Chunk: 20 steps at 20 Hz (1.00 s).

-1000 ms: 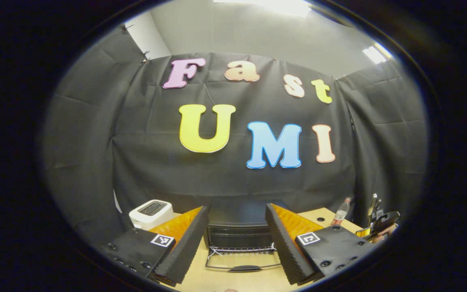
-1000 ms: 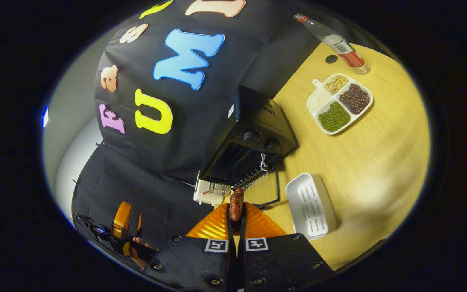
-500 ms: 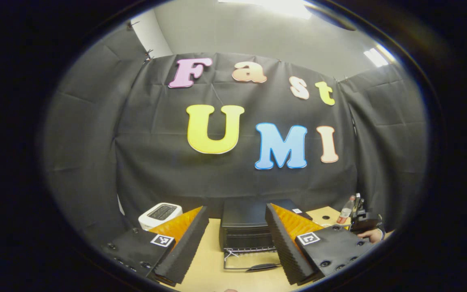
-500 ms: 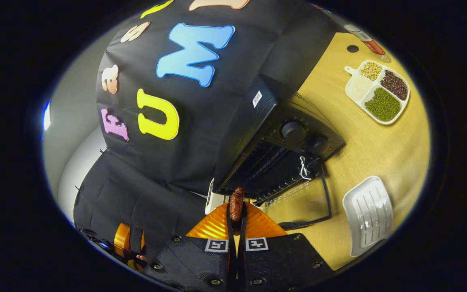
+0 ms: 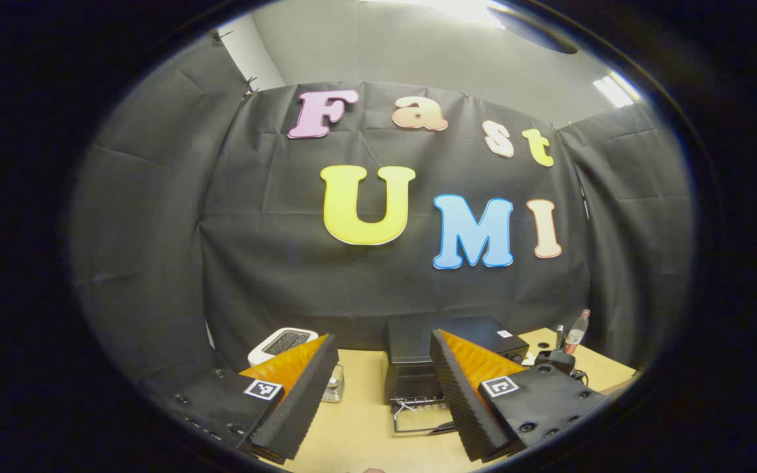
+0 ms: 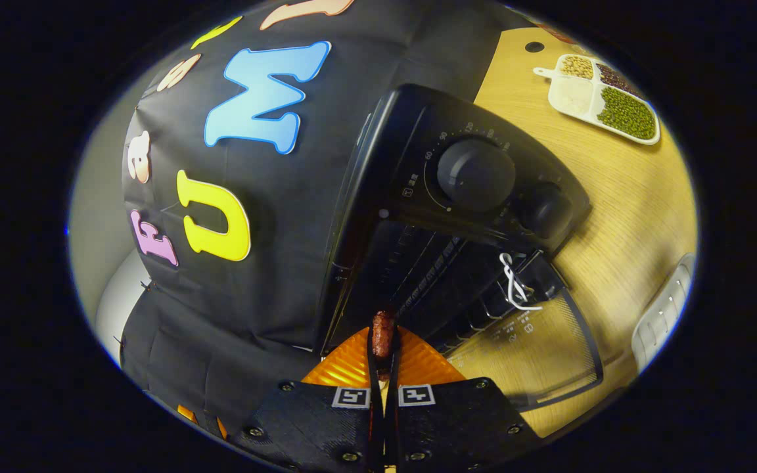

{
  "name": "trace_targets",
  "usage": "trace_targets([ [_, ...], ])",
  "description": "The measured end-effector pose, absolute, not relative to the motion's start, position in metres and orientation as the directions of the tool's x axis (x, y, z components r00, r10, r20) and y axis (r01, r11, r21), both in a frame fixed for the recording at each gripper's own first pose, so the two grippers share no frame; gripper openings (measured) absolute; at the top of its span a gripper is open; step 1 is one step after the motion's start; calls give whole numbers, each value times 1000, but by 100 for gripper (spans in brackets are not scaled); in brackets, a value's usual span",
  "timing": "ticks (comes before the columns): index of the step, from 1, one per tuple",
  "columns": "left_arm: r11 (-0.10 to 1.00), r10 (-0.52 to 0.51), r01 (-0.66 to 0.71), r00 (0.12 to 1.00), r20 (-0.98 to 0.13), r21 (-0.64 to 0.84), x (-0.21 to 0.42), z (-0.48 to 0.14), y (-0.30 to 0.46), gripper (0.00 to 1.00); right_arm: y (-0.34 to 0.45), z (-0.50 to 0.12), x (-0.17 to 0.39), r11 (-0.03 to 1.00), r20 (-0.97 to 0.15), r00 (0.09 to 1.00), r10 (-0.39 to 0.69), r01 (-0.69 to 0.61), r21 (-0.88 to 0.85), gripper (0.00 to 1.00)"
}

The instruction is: Open the electric oven with the left hand, put the food in, and close the electric oven.

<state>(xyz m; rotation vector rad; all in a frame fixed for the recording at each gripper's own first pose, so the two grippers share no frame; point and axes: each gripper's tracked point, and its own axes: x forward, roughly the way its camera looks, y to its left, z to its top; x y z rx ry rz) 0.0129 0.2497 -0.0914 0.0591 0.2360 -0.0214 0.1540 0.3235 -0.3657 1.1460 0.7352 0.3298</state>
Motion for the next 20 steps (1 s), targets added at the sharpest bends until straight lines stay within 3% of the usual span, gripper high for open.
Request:
trace_targets([
  [5,999,1,8,958,-288,33,7,-114,263,98,339,-381,184,337,-317,785,532,147,930,1],
  [6,1000,7,2,957,-291,30,6,-118,265,94,339,-386,189,328,-319,800,508,162,930,1],
  [8,1000,19,-15,951,-308,16,6,-127,267,97,341,-405,198,336,-362,816,451,220,916,1],
  [10,1000,21,-24,950,-311,-8,4,-127,267,94,342,-405,208,279,-352,838,416,251,927,1],
  [17,998,29,-42,949,-313,-37,4,-132,273,94,344,-406,217,322,-387,847,364,275,906,2],
  [20,998,25,-43,952,-305,-52,6,-129,272,94,340,-421,211,358,-474,806,355,351,865,12],
])
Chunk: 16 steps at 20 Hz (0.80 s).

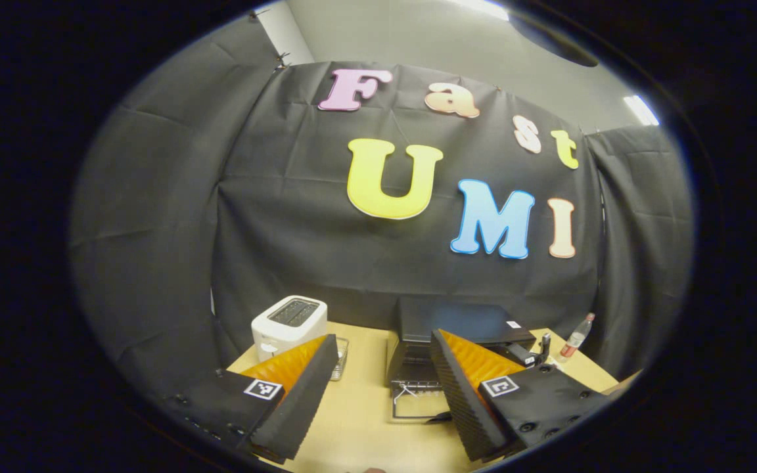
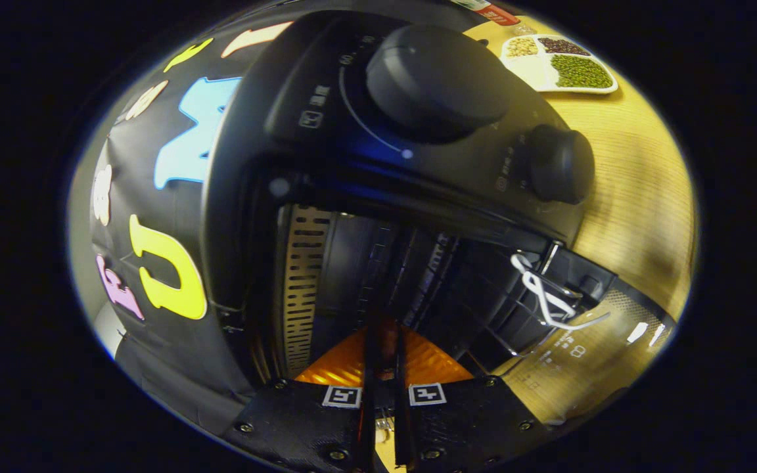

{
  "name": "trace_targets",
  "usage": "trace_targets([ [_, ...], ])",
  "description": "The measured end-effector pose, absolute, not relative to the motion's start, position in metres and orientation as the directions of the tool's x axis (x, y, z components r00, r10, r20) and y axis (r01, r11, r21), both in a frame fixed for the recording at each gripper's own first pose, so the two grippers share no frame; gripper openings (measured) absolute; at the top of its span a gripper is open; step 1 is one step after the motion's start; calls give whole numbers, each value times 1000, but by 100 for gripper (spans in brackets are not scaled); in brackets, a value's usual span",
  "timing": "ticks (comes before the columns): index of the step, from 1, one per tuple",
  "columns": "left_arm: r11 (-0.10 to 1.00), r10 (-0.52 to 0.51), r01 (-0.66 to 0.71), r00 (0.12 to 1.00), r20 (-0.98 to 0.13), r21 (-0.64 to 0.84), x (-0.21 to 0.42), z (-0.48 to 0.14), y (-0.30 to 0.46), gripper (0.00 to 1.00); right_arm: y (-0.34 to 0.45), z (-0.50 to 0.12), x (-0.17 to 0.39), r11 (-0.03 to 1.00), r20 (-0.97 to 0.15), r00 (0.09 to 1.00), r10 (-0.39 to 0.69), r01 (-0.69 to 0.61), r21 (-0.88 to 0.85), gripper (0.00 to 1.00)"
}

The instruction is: Open the electric oven with the left hand, put the food in, and close the electric oven.

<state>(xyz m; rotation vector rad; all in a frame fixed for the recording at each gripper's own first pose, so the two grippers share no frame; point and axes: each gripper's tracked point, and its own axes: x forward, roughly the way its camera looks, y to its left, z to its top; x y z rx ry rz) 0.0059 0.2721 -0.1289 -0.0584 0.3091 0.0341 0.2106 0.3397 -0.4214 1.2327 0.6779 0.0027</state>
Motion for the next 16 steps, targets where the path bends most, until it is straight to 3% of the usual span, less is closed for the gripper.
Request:
trace_targets([
  [3,998,19,-37,956,-293,-56,11,-127,271,94,342,-410,194,370,-468,782,411,325,870,26],
  [6,998,7,-26,958,-288,-63,18,-128,264,94,338,-397,178,455,-484,774,408,287,843,73],
  [8,998,-7,-13,959,-283,-68,22,-128,256,94,325,-398,162,571,-543,751,376,273,774,91],
  [13,999,-46,37,958,-282,-38,29,-133,236,92,298,-371,128,787,-554,767,324,106,608,91],
  [16,997,-76,71,955,-287,-27,32,-140,218,94,286,-335,104,861,-534,772,345,-33,508,91],
])
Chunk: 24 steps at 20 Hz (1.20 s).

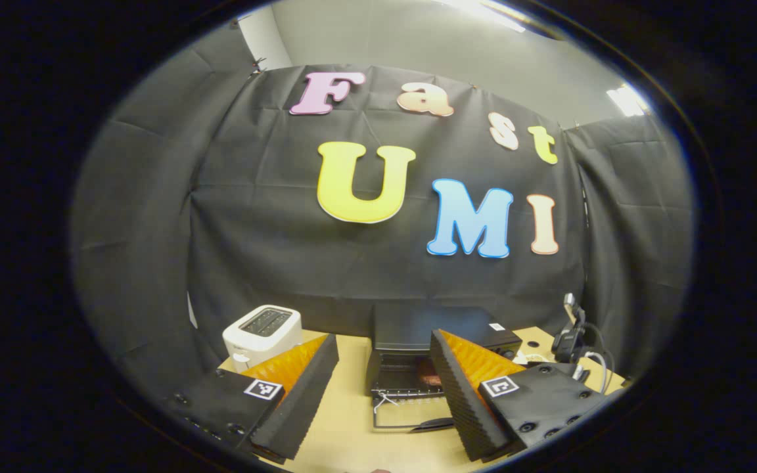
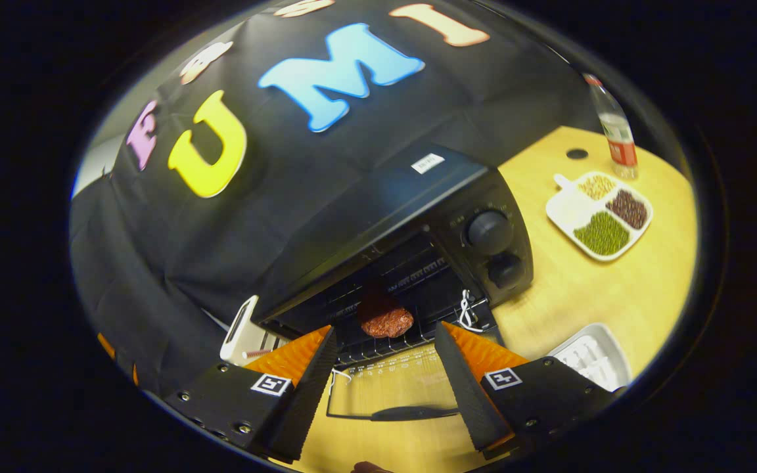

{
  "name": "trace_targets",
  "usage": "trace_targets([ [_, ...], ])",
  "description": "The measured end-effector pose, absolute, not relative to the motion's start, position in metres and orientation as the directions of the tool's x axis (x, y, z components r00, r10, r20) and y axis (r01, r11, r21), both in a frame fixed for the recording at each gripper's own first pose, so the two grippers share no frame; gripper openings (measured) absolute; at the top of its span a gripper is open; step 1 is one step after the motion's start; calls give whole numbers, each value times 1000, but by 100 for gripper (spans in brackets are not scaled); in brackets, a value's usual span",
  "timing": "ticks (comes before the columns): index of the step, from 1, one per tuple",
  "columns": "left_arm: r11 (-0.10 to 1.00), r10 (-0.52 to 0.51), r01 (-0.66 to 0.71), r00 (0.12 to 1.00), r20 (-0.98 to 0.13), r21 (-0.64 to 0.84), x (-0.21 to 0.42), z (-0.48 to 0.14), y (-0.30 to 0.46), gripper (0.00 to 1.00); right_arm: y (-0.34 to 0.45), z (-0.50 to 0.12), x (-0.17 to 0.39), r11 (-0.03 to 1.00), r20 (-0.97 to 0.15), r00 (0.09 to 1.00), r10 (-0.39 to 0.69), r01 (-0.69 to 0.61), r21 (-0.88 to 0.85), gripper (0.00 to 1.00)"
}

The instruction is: Open the electric oven with the left hand, put the food in, and close the electric oven.

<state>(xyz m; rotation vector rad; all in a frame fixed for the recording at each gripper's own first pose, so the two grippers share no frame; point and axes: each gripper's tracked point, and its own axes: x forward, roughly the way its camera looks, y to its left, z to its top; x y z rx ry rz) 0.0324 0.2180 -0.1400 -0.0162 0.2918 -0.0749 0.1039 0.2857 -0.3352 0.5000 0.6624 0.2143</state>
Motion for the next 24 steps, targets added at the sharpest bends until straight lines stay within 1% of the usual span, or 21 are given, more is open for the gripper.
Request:
trace_targets([
  [2,995,-101,97,950,-296,-29,32,-148,204,95,267,-304,96,894,-498,807,316,-78,441,92],
  [5,990,-139,132,941,-310,-43,30,-154,183,94,239,-250,88,934,-426,870,249,-100,343,91],
  [6,989,-147,139,938,-314,-48,31,-156,177,97,229,-233,86,944,-406,884,231,-103,312,91],
  [7,988,-156,148,936,-316,-51,31,-159,170,98,219,-218,83,954,-387,898,210,-101,283,91],
  [8,986,-165,156,935,-314,-52,31,-160,164,94,209,-203,81,963,-364,912,187,-96,252,91],
  [10,985,-171,166,937,-305,-43,31,-160,153,94,188,-169,78,979,-302,943,137,-82,187,91],
  [11,984,-176,172,936,-304,-40,31,-162,145,92,175,-154,76,986,-284,953,107,-66,151,91],
  [12,983,-182,179,934,-307,-36,31,-165,137,94,162,-144,73,990,-269,959,89,-56,129,91],
  [14,982,-186,189,931,-313,-22,31,-171,122,94,150,-117,68,990,-237,968,87,-57,132,91],
  [15,982,-184,190,929,-322,-16,30,-178,115,97,145,-105,68,987,-222,970,97,-65,144,91],
  [16,983,-174,182,927,-333,-6,30,-184,110,92,140,-97,68,987,-210,972,104,-74,143,91],
  [17,985,-161,173,924,-346,3,30,-192,106,94,132,-89,69,988,-193,975,107,-82,131,91],
  [18,986,-153,165,919,-363,3,28,-202,101,92,126,-83,72,989,-177,978,111,-90,120,91],
  [21,992,-119,128,903,-413,-8,22,-231,90,94,109,-80,72,991,-166,980,110,-96,95,91],
  [24,994,-93,106,873,-479,1,17,-263,82,94,99,-95,69,988,-204,971,124,-102,113,91],
])
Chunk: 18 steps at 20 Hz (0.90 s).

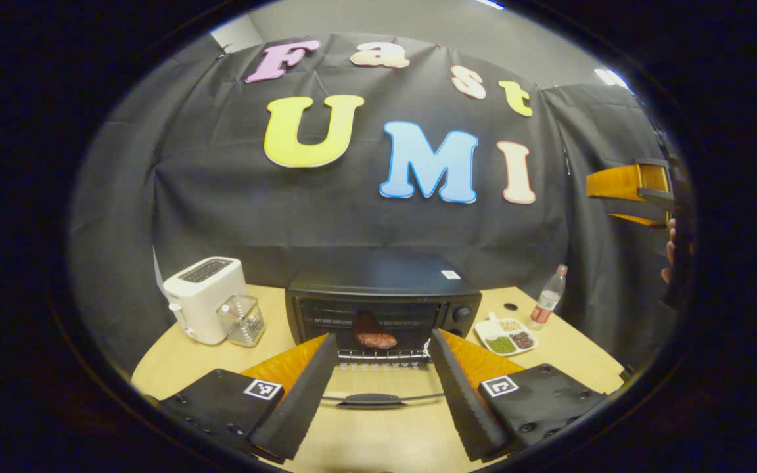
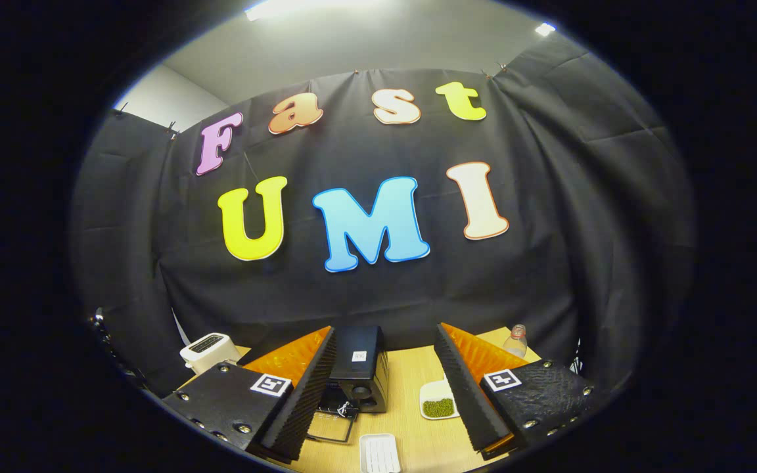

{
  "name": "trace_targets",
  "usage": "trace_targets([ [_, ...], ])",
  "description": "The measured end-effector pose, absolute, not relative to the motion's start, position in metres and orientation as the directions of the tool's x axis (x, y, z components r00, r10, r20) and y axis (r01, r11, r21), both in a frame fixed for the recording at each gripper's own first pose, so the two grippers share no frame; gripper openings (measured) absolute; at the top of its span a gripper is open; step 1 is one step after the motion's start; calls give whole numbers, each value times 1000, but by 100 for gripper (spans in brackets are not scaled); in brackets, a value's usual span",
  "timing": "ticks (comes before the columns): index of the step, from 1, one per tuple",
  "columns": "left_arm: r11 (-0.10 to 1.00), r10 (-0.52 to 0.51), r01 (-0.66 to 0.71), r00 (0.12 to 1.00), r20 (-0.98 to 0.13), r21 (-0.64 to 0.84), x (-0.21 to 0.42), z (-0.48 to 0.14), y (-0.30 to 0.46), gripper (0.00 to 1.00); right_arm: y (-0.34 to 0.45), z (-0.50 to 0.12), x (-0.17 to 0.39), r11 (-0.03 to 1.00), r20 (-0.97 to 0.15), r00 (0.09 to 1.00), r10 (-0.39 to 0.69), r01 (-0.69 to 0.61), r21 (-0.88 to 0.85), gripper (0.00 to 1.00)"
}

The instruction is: Open the electric oven with the left hand, put the food in, and close the electric oven.

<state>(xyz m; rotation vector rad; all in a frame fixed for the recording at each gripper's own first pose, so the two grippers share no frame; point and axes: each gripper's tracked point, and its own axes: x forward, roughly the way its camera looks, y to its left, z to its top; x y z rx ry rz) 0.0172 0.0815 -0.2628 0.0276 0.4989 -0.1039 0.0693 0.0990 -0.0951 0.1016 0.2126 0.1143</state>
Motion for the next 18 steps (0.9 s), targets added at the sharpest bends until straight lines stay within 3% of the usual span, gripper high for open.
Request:
trace_targets([
  [9,997,-56,82,682,-730,1,0,-372,80,98,66,-126,77,987,-268,957,109,-73,142,91],
  [10,996,-48,84,666,-744,11,2,-383,86,95,61,-128,76,988,-273,956,104,-68,139,91],
  [18,993,-23,113,528,-849,44,-12,-453,95,98,24,-139,76,989,-301,953,35,10,148,91],
])
